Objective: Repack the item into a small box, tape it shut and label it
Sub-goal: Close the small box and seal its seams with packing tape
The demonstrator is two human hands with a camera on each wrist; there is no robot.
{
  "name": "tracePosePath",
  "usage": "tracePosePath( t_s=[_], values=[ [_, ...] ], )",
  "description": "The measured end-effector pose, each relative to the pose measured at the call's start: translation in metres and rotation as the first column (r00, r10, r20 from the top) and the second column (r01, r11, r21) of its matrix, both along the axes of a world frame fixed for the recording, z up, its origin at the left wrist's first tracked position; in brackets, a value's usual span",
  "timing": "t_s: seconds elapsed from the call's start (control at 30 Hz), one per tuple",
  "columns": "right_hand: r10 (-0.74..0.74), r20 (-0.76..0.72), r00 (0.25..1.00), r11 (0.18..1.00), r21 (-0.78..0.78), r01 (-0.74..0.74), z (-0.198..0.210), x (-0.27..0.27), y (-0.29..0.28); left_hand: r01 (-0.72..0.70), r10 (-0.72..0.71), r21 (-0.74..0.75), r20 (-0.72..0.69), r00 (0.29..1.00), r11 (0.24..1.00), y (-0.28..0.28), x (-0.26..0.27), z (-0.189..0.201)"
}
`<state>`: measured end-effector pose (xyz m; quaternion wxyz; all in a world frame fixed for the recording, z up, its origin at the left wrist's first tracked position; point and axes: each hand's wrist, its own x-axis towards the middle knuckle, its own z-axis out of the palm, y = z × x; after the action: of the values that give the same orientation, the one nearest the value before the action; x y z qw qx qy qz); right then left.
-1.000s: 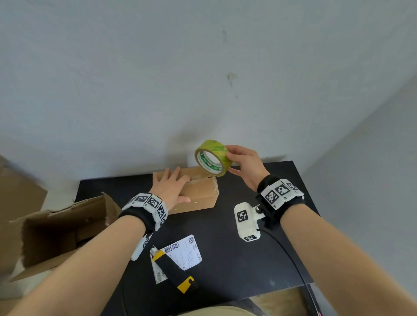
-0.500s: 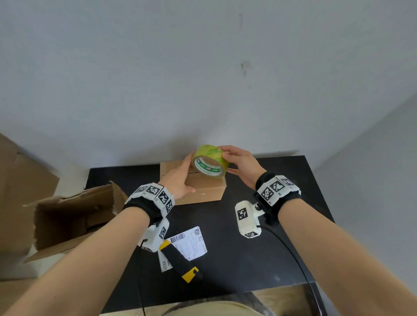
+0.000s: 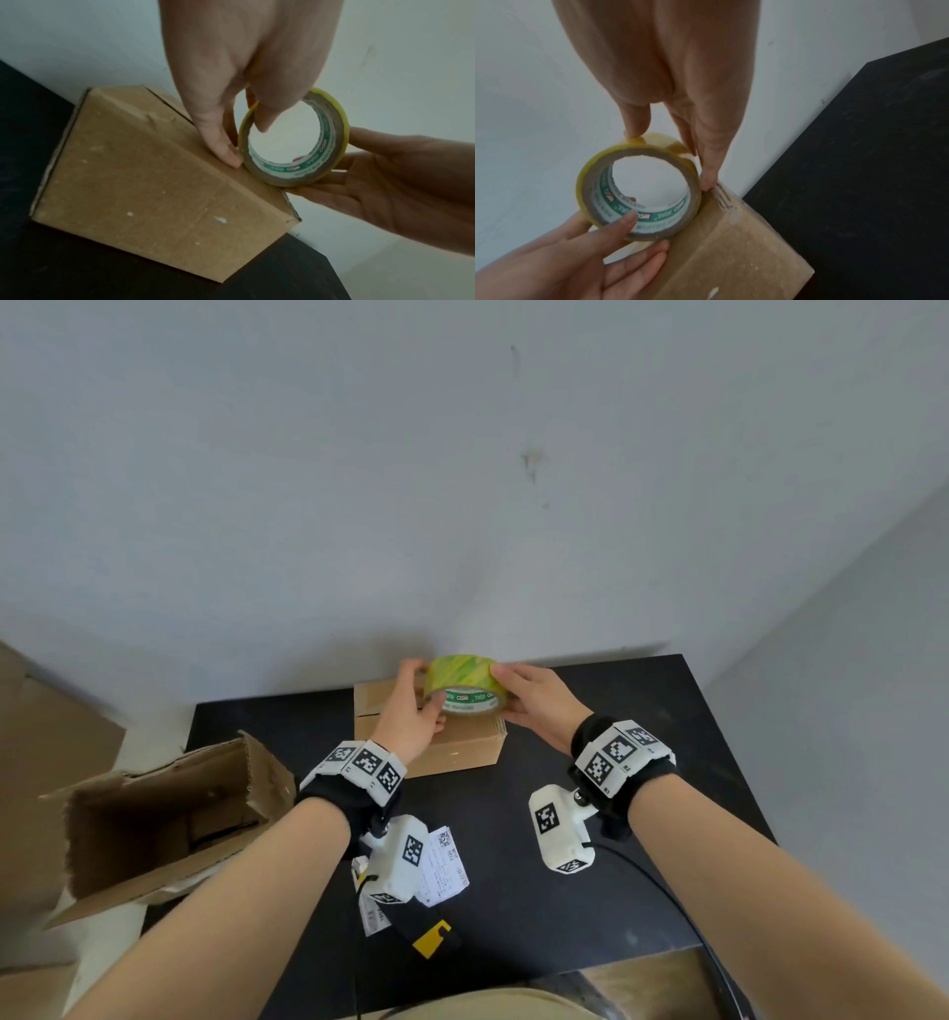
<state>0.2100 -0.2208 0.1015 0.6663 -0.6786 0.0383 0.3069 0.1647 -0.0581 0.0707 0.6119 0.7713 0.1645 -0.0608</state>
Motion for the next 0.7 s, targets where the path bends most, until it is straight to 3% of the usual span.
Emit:
tracePosePath(
  t_s=[0.17,0.33,0.57,0.7],
  values=[
    [0.05,0.091,0.995,0.985,-0.172,-0.034,-0.003,0.0,0.006,-0.043,0.024,-0.288,-0.069,0.997,0.957,0.012,-0.007,0.004],
    [0.066,0.239,0.969,0.973,-0.232,-0.009,-0.006,-0.005,0.009,-0.074,0.031,-0.422,-0.106,0.994,0.903,0.012,-0.01,0.014],
    [0.215,0.361,0.908,0.933,-0.349,-0.082,-0.004,-0.019,0.017,-0.072,0.038,-0.405,-0.092,0.995,0.912,0.009,-0.01,0.014],
    [0.385,0.533,0.754,0.874,-0.472,-0.112,-0.009,-0.026,0.018,-0.086,0.061,-0.362,-0.078,0.995,0.928,0.005,-0.009,0.014]
  ],
)
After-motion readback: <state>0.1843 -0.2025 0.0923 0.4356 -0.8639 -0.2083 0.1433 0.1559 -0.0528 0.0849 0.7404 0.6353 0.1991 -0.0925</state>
